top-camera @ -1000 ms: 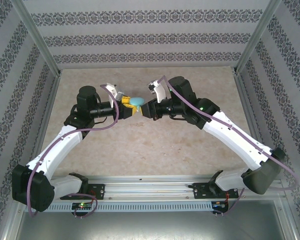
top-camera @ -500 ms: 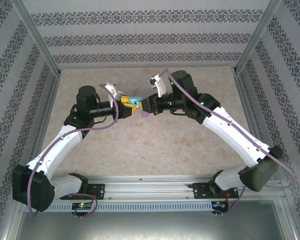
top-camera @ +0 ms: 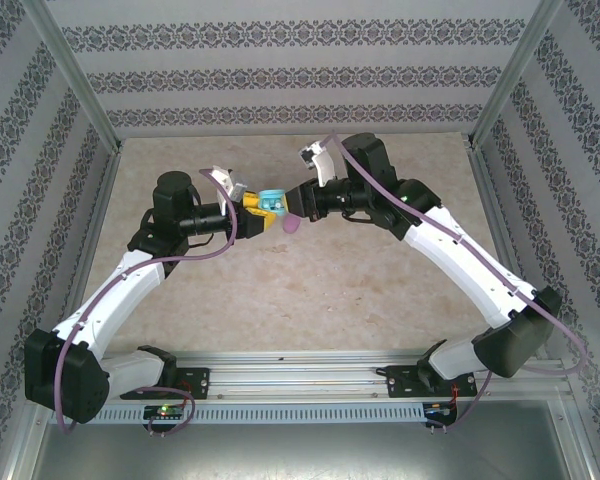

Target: Insert wireless bluetooth earbuds into charging case

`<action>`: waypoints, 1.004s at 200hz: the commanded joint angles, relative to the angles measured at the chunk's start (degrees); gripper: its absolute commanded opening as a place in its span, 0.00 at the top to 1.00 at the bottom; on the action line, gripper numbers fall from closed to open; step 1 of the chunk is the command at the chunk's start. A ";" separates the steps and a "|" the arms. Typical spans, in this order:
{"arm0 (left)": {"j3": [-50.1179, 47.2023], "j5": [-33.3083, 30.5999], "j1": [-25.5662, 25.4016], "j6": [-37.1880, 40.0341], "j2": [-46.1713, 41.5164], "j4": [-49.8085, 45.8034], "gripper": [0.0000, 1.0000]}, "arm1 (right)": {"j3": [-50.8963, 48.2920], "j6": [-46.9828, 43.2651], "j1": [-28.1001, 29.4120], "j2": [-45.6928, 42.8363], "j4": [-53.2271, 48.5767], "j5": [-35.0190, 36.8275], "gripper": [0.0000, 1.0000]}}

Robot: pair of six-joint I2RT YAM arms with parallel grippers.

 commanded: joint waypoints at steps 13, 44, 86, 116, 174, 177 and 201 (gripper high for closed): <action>2.35 1.78 -0.16 -0.94 0.06 2.31 0.92 | 3.60 -6.14 -0.50 1.40 -4.87 0.68 0.82; 2.70 1.76 -0.08 -1.03 0.24 2.31 0.92 | 5.04 -3.68 -0.88 2.31 -5.54 -1.00 0.80; 2.74 1.26 -0.08 -0.85 0.58 2.31 0.92 | 5.63 4.08 -1.08 3.90 -5.30 -3.54 0.73; 2.74 1.39 -0.15 -0.70 0.80 2.39 0.92 | 6.82 7.33 -1.23 5.48 -5.49 -5.52 0.70; 2.89 1.41 -0.09 -0.68 1.31 2.68 0.92 | 10.34 8.19 -1.07 8.52 -9.03 -5.40 0.69; 2.95 1.45 -0.13 -0.68 1.29 2.66 0.92 | 10.50 8.14 -1.07 8.66 -9.24 -5.40 0.69; 2.94 1.43 -0.12 -0.36 1.46 2.49 0.92 | 11.15 8.67 -1.07 9.40 -10.16 -5.53 0.69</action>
